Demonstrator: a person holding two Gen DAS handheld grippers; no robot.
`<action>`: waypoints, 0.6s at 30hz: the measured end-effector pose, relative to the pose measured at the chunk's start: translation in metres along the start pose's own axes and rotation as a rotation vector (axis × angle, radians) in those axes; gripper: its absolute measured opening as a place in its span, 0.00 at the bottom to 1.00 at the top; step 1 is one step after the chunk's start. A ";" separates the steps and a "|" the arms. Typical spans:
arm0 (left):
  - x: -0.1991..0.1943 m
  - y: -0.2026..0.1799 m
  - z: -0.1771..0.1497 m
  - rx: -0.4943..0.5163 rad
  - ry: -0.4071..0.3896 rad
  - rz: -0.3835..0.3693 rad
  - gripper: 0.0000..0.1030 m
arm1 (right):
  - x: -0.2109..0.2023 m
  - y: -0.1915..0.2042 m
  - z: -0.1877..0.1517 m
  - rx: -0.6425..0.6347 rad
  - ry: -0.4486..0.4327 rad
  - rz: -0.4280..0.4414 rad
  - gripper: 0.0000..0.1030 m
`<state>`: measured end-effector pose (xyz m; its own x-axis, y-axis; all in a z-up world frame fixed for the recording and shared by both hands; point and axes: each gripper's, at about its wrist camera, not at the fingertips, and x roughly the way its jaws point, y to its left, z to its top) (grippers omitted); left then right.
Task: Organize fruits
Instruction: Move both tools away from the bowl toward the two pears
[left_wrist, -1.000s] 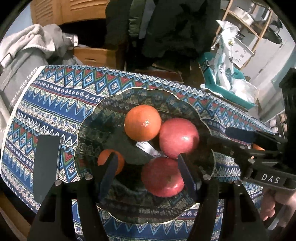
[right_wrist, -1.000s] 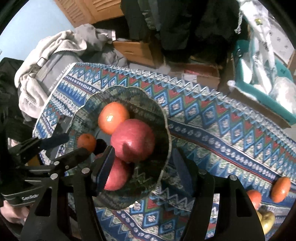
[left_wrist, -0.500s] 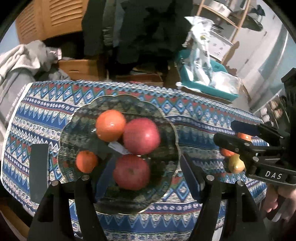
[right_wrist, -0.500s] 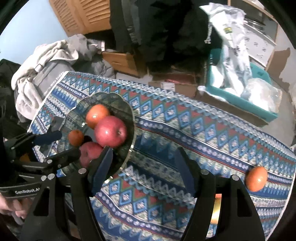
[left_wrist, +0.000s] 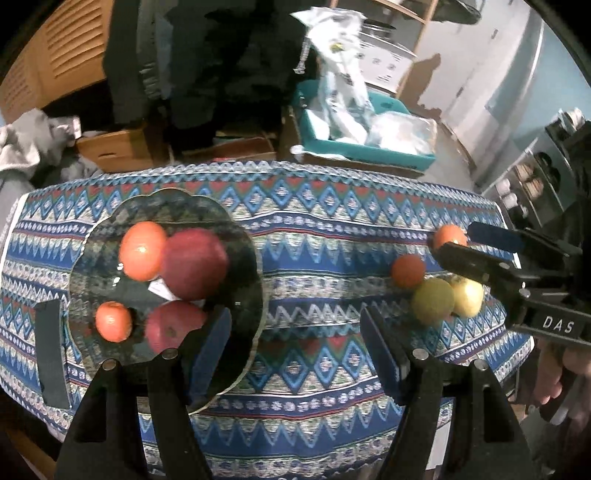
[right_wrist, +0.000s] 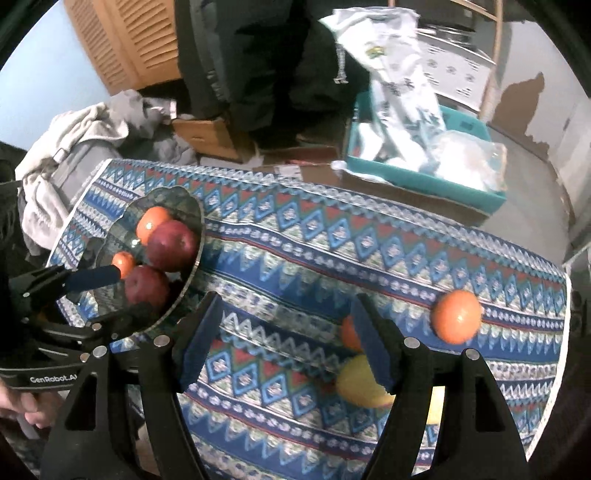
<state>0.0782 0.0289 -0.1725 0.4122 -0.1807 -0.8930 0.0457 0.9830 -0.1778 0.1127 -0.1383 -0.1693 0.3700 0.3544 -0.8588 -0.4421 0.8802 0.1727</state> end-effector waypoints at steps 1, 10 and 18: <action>0.001 -0.006 0.000 0.012 0.004 -0.001 0.72 | -0.003 -0.005 -0.002 0.005 -0.003 -0.006 0.71; 0.009 -0.049 -0.001 0.083 0.029 -0.014 0.72 | -0.024 -0.049 -0.026 0.059 -0.023 -0.042 0.72; 0.019 -0.089 -0.004 0.155 0.047 -0.021 0.76 | -0.037 -0.084 -0.045 0.114 -0.032 -0.058 0.74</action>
<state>0.0783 -0.0619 -0.1751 0.3664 -0.1992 -0.9089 0.1952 0.9715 -0.1343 0.0994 -0.2396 -0.1732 0.4194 0.3098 -0.8533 -0.3236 0.9292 0.1783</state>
